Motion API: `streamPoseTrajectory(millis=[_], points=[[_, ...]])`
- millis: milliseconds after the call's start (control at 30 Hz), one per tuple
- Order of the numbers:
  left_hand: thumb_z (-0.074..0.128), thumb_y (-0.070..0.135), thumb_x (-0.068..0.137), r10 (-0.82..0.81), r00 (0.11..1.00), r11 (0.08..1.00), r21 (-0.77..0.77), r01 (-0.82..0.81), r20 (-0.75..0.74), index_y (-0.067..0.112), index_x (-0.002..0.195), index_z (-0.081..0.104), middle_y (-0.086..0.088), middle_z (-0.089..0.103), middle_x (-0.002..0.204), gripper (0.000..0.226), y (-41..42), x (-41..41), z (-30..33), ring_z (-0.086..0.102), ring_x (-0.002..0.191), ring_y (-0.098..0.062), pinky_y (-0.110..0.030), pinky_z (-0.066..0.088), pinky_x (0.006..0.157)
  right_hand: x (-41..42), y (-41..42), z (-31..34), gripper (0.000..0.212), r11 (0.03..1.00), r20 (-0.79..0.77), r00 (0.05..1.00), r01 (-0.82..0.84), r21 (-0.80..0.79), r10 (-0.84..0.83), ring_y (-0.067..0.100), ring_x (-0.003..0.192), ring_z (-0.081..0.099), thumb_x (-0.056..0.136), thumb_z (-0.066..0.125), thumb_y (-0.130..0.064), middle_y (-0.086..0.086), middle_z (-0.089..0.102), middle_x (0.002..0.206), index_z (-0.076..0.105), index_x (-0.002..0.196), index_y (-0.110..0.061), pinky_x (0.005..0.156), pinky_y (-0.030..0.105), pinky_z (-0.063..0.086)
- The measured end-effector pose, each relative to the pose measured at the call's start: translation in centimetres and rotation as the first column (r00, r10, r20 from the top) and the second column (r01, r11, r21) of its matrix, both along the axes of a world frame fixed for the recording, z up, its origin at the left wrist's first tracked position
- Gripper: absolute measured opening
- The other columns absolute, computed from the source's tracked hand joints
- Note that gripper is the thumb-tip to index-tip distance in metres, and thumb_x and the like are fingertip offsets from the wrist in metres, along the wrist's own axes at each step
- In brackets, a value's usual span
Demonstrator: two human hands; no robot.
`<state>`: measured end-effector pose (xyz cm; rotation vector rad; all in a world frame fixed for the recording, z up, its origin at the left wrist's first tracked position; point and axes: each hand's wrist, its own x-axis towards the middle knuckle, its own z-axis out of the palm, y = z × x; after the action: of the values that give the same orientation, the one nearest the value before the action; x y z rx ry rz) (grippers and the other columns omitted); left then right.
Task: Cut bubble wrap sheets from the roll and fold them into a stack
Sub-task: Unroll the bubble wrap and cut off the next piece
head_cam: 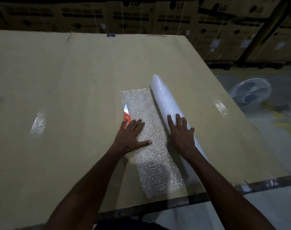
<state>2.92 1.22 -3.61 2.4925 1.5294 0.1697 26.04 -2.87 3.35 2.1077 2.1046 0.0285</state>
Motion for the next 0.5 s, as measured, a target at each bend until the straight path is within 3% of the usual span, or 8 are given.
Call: streamPoseTrajectory(millis=[200,500], points=[[0.023,0.093,0.081,-0.007,0.998,1.0,-0.017,0.006,-0.065,0.03,0.16,0.011,0.008,0.003,0.168,0.103,-1.0,-5.4,0.2,0.002,0.154,-0.014,-0.052,-0.001,0.123,-2.7,-0.7,0.7,0.085,1.0,-0.218,0.976,-0.001,0.024,0.007,0.033,0.135,0.032,0.093,0.061,-0.034,0.01,0.022,0.156,0.012,0.161,-0.022,0.085,0.053,0.052],[0.023,0.094,0.08,-0.063,0.995,0.997,-0.042,0.06,-0.081,0.035,0.16,0.008,0.014,0.0,0.166,0.101,-1.3,-14.6,0.4,0.0,0.154,-0.01,-0.05,-0.001,0.124,-6.3,-0.6,2.2,0.087,0.988,-0.411,0.899,0.133,-0.079,-0.154,0.036,0.119,0.058,0.093,0.059,-0.043,0.012,0.039,0.151,0.01,0.16,-0.018,0.08,0.037,0.039]])
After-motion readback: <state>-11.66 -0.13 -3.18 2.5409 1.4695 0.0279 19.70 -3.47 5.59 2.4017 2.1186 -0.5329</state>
